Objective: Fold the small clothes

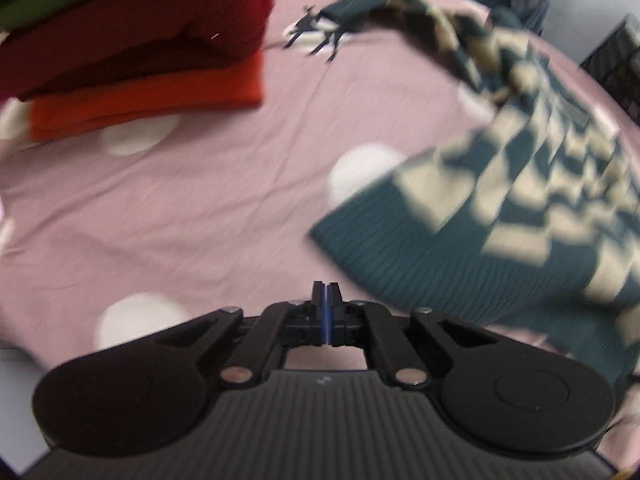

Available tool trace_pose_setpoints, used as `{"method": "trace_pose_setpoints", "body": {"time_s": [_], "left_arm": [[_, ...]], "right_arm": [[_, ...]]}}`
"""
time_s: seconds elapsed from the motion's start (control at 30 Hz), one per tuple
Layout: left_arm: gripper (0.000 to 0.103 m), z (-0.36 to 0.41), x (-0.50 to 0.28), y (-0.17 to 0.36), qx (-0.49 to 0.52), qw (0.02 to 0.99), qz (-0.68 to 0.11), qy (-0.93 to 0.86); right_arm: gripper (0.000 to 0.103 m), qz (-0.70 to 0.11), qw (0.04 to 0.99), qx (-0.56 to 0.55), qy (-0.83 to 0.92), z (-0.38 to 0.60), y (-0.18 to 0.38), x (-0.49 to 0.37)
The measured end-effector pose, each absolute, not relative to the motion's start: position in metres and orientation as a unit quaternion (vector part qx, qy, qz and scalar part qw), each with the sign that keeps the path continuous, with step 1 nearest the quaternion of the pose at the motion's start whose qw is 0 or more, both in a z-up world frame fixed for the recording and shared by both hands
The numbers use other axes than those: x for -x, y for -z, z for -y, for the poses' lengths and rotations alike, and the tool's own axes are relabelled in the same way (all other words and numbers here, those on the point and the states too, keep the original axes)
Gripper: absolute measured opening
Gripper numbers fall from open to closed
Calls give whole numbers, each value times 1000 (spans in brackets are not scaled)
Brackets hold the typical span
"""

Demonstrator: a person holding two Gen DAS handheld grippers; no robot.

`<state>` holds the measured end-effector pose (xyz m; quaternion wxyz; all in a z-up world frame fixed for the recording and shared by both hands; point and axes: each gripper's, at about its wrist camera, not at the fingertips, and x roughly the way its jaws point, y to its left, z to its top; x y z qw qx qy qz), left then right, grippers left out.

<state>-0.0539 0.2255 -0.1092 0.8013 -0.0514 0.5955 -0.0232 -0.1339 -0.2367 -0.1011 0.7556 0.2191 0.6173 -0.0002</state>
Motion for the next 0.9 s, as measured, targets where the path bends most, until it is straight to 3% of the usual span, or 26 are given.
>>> {"method": "trace_pose_setpoints", "body": {"time_s": [0.07,0.17,0.2,0.23,0.3,0.47,0.5,0.53,0.57,0.67,0.7,0.77,0.8,0.83,0.9], "left_arm": [[1,-234,59,108,64,801,-595,22],[15,-240,50,102,86,809,-582,8],[32,-241,44,98,94,815,-572,8],[58,-242,41,95,101,823,-559,10],[77,-239,29,92,97,840,-534,13],[72,-212,-2,114,45,826,-557,75],[62,-205,-5,121,29,818,-568,87],[39,-196,-5,129,17,806,-583,99],[32,-190,-5,135,11,796,-595,109],[25,-177,1,136,-11,804,-585,107],[14,-178,2,135,-3,804,-584,107],[10,-179,3,133,18,801,-589,106],[9,-180,4,131,22,801,-589,109],[8,-180,6,127,23,802,-586,113],[8,-184,8,115,30,807,-578,120]], "right_arm": [[100,-621,749,-231,-4,235,107,134],[102,-622,743,-246,-3,236,115,132],[102,-622,742,-251,-4,236,116,132],[102,-620,742,-255,-5,237,116,132],[102,-620,739,-264,-8,239,115,133],[96,-619,728,-296,-5,244,116,141],[95,-618,727,-300,-3,244,116,142],[95,-618,727,-301,-3,244,116,143],[95,-618,727,-301,-3,243,116,143],[93,-617,728,-299,-6,240,115,144],[91,-617,728,-300,-7,239,117,144],[71,-616,728,-300,-6,236,118,145],[32,-617,728,-298,-6,235,118,144],[20,-618,728,-298,-10,234,119,144],[18,-612,728,-308,-14,235,115,144]]}}
